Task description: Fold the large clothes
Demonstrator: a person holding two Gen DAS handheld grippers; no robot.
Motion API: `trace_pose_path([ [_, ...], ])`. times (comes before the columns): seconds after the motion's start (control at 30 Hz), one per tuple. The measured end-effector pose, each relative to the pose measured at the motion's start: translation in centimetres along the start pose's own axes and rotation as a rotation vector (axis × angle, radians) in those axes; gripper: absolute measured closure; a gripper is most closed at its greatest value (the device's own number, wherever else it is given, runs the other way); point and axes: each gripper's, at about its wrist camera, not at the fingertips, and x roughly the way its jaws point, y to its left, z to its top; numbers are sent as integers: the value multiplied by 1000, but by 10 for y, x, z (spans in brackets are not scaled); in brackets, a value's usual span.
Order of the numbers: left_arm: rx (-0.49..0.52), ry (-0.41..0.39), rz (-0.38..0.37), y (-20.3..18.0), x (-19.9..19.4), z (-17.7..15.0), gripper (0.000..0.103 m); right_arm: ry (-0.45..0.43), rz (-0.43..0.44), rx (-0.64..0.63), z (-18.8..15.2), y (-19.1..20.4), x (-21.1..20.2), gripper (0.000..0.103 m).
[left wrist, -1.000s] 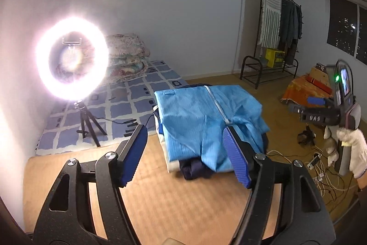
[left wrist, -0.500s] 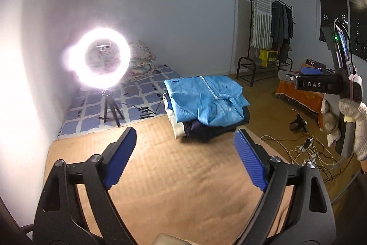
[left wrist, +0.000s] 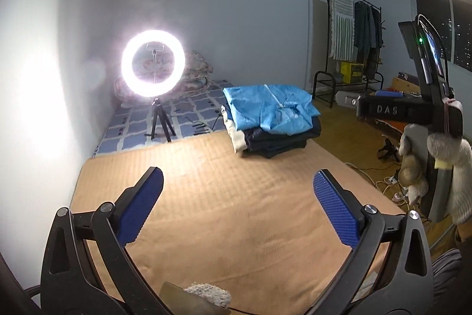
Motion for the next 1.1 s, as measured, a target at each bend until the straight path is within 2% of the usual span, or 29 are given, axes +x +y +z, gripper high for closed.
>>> trace_pose_path([
  [0.27,2,35,8,-9,18,-26,0,25,-30,-24,-42,11,10,0],
  [0.53,-12,81,24,-6,35,-46,0,-8,-92,-9,-67,5,16,0],
  [0.77,-6,101,42,-4,39,-55,0,15,-105,-44,-75,8,25,0],
  [1.1,-15,106,62,-1,40,-58,0,26,-82,-12,-77,14,32,0],
])
